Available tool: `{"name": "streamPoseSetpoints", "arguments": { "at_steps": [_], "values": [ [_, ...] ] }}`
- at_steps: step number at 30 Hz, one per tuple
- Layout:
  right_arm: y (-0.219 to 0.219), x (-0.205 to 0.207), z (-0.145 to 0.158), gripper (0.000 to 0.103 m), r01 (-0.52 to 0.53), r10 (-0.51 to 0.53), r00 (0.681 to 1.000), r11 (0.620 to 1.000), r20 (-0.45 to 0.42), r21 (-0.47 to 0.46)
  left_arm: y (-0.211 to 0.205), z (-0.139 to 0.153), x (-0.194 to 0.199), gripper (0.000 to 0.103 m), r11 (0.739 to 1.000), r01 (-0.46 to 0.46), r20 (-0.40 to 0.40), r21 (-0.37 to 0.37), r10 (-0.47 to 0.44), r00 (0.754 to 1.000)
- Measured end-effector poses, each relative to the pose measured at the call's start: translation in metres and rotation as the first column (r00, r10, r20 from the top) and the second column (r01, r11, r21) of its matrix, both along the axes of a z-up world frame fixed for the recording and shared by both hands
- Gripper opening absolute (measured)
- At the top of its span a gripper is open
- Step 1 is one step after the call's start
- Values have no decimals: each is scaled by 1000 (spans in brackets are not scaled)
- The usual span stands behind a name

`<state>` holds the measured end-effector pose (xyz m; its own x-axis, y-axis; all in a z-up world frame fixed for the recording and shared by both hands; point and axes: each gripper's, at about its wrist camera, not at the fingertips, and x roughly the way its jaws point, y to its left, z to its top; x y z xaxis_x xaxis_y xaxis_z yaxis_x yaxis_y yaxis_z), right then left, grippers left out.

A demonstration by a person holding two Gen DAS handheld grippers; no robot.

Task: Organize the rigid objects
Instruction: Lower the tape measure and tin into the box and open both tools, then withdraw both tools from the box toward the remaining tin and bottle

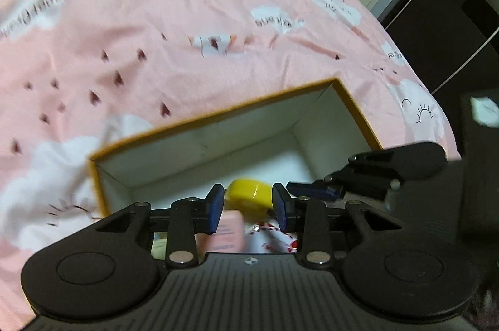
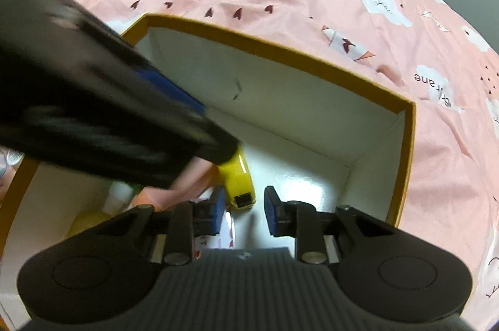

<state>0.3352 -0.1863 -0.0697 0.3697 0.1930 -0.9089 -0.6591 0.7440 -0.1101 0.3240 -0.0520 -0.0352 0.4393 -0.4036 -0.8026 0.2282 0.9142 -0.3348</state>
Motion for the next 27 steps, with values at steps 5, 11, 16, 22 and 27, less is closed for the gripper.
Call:
{"name": "streamPoseSetpoints", "arguments": {
  "at_steps": [5,11,16,22,27],
  "values": [
    [1,9,-3,10,29,-28,999,999,22,-28,20,14,-16,38,999,-32,59,15,31,998],
    [7,11,-8,10,31,-30,999,998,28,-56,36,23,-29,38,998,-62,89,26,60,994],
    [9,5,5,10,25,-24,999,998,25,-54,41,23,-38,38,997,-65,87,27,63,994],
    [14,-15,19,19,26,-24,998,999,55,-39,51,29,-61,38,996,-85,110,31,81,991],
    [19,-44,45,39,25,-28,995,999,99,29,74,40,-91,40,989,-145,131,5,144,981]
  ]
}}
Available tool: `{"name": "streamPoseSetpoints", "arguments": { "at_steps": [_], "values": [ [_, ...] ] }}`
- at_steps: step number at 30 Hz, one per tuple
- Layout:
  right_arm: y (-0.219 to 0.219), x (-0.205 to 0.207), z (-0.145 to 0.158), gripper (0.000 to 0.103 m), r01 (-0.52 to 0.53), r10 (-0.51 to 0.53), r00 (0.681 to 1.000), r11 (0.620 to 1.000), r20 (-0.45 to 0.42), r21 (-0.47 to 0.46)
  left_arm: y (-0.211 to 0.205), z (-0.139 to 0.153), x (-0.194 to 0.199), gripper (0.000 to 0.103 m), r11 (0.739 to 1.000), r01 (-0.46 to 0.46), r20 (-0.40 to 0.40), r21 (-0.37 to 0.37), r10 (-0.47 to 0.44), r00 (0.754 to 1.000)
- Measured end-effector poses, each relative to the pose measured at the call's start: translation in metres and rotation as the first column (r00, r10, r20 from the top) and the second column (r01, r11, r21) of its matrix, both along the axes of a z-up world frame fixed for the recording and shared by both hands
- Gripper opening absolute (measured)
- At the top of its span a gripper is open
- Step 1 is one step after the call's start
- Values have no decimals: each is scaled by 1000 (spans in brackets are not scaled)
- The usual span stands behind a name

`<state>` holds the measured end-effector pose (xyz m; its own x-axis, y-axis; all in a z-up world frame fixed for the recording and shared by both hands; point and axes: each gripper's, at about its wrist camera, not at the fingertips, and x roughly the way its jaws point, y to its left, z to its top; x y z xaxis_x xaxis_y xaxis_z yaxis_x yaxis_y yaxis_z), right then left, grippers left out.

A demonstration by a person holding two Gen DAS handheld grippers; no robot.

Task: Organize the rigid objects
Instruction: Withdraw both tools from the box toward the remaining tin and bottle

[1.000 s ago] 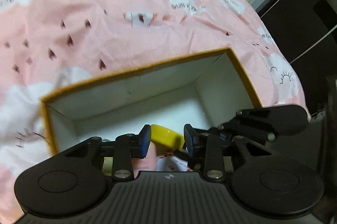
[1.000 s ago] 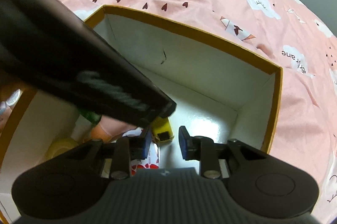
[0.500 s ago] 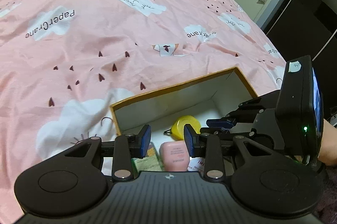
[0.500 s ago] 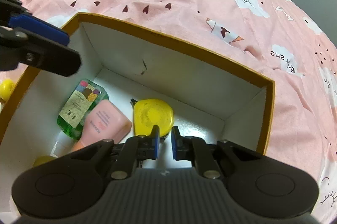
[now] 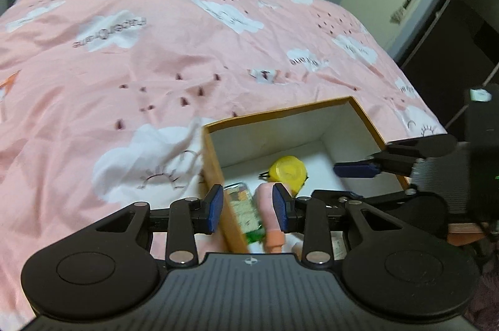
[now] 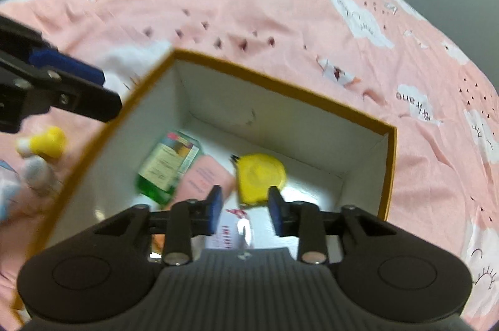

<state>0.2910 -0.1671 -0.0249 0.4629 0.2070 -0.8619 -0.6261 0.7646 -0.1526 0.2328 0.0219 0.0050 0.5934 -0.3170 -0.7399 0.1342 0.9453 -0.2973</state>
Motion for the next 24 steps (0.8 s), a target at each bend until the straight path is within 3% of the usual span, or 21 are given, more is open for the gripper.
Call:
{"name": "streamPoseSetpoints", "arguments": {
  "at_steps": [6,11,17,24],
  "values": [
    [16,-42,36,40,-55,49,998,984,39,170,39,11,-44,41,994,-105,31,32,104,994],
    [47,-72,45,40,-137,135,990,952,29,274,73,3,-75,41,977,-214,12,16,214,977],
    [92,-104,27,40,-188,201,980,929,-8,319,88,-23,-102,41,948,-316,-5,36,316,949],
    [126,-115,-18,40,-131,162,982,955,-98,267,95,-59,-117,40,921,-385,-56,49,388,920]
  ]
}}
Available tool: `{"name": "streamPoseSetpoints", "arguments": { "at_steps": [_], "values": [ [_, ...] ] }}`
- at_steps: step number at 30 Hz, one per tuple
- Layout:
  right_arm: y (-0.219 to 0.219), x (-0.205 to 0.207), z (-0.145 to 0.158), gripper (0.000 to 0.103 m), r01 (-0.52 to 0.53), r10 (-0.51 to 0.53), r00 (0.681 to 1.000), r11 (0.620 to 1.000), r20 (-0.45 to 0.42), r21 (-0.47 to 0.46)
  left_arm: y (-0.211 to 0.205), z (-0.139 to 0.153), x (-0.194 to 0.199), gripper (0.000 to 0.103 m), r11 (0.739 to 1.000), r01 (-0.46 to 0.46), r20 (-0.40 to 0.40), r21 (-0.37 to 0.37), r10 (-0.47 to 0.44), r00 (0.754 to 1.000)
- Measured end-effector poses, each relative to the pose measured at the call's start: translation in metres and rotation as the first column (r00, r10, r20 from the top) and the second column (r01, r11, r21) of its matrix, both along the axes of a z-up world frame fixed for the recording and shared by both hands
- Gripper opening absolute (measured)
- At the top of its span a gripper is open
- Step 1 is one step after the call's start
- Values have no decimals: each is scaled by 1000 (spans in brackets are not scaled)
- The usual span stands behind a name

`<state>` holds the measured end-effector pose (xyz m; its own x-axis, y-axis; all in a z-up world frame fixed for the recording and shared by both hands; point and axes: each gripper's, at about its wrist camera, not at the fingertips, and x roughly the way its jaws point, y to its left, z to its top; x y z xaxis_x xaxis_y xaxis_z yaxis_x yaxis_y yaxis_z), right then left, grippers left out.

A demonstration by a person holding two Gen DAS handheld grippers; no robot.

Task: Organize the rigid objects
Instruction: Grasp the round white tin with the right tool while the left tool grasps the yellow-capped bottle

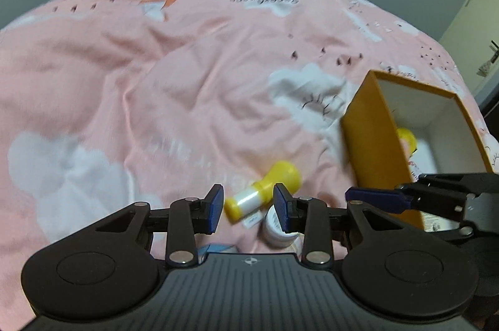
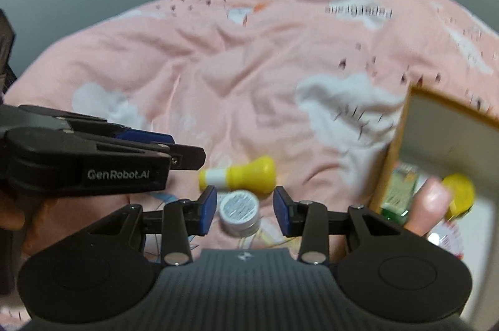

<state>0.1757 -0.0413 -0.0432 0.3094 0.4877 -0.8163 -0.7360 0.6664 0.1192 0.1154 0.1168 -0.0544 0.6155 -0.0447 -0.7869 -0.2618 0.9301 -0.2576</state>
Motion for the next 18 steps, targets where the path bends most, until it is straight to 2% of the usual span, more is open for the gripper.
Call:
{"name": "streamPoseSetpoints", "arguments": {
  "at_steps": [5,8,11,18],
  "values": [
    [14,-4,-22,41,37,-36,999,997,16,-63,3,-14,-4,40,999,-15,-24,33,15,1000],
    [20,-3,-32,41,41,-43,999,997,-19,-66,5,-19,-4,40,1000,-21,-37,20,22,999],
    [26,-2,-41,41,53,-54,998,993,-11,-103,7,-20,-4,40,1000,-19,-35,15,20,999],
    [31,8,-54,41,69,-76,995,992,-67,-102,10,-23,-3,40,1000,-6,-27,-3,6,1000]
  ]
}}
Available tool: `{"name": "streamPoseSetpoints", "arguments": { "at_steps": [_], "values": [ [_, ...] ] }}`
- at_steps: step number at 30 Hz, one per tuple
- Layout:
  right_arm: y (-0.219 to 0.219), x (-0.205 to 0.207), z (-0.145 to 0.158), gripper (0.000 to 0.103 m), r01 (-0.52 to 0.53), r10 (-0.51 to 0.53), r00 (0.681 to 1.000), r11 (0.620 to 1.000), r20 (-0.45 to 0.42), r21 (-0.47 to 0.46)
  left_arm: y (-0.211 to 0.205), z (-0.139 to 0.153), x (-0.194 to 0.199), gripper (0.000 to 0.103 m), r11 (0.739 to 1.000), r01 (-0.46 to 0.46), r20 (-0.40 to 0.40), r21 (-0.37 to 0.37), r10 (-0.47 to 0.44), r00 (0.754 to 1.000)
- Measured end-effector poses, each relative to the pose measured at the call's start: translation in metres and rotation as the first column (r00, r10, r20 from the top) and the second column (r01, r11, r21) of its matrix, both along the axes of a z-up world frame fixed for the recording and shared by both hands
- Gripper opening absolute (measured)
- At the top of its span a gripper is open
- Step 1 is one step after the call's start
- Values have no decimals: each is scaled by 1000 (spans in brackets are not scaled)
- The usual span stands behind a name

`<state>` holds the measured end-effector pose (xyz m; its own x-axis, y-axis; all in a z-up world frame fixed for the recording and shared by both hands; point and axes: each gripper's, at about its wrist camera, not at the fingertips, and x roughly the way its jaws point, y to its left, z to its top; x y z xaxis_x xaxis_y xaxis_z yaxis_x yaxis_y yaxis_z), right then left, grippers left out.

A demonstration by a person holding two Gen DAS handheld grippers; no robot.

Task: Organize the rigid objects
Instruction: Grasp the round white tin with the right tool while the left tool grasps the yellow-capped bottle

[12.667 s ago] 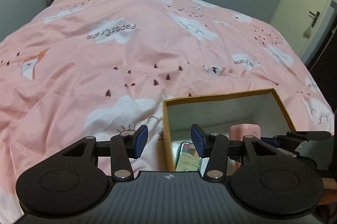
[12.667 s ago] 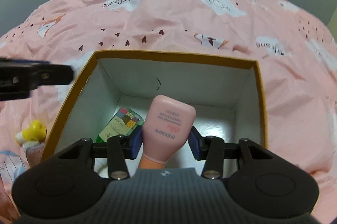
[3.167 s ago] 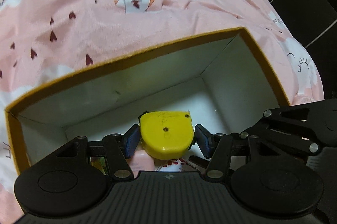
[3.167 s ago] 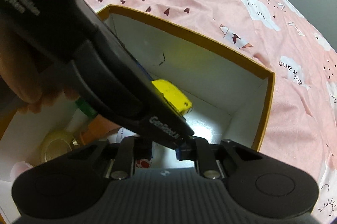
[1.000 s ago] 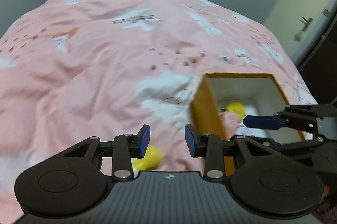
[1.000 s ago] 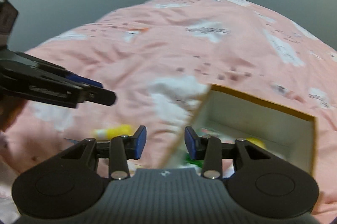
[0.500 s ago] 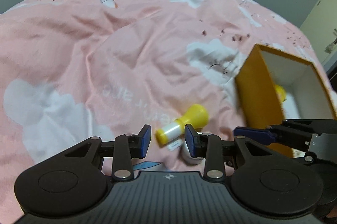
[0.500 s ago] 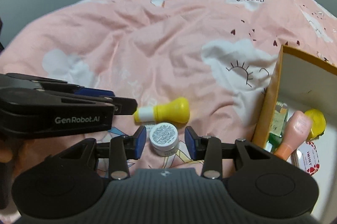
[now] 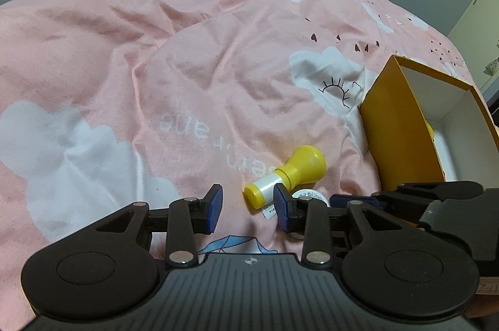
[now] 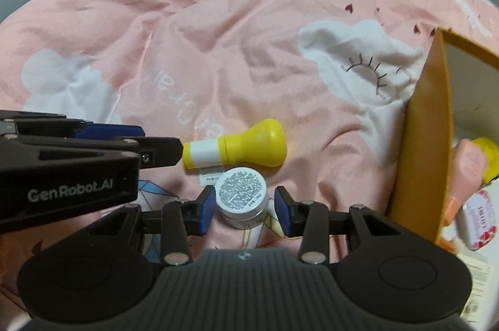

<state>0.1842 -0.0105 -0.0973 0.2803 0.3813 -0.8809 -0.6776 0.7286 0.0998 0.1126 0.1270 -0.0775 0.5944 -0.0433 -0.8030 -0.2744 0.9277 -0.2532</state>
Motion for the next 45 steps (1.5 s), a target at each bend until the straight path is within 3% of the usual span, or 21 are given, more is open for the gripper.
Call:
{"name": "streamPoseSetpoints", "arguments": {
  "at_steps": [5,12,13,14,20,26,31,34,39,41,45],
  "values": [
    [-1,-1,-1,36,-2,3,1000,1000,-15,19,-2,1,2,40,1000,29,18,-4,-29,999],
    [-16,0,12,35,32,-31,997,999,65,-5,-7,0,9,40,997,75,24,27,-76,997],
    [-19,3,12,23,42,-41,997,999,63,1,-8,-1,10,40,996,87,22,27,-88,996],
    [-21,5,13,3,50,-50,997,999,63,5,-9,-3,10,43,995,99,18,29,-99,995],
    [-26,11,13,5,56,-57,997,998,52,23,-21,-11,16,47,981,160,-1,106,-161,987],
    [-24,11,14,12,32,-32,998,999,54,12,-35,-20,26,49,946,253,-33,204,-252,967],
    [-24,11,15,15,7,-7,998,1000,70,2,-37,-34,36,50,928,309,-60,207,-303,951],
    [-23,12,14,16,4,-4,998,1000,68,2,-40,-41,38,43,919,328,-76,221,-319,945],
    [-20,12,14,21,-4,3,998,1000,58,1,-33,-34,30,33,941,291,-80,171,-281,956],
    [-18,12,13,29,-13,13,999,1000,51,-5,-27,-30,23,30,960,249,-96,124,-238,966],
    [-10,11,11,47,-77,80,995,995,58,-57,-18,-18,8,28,975,205,-102,90,-196,975]
  ]
}}
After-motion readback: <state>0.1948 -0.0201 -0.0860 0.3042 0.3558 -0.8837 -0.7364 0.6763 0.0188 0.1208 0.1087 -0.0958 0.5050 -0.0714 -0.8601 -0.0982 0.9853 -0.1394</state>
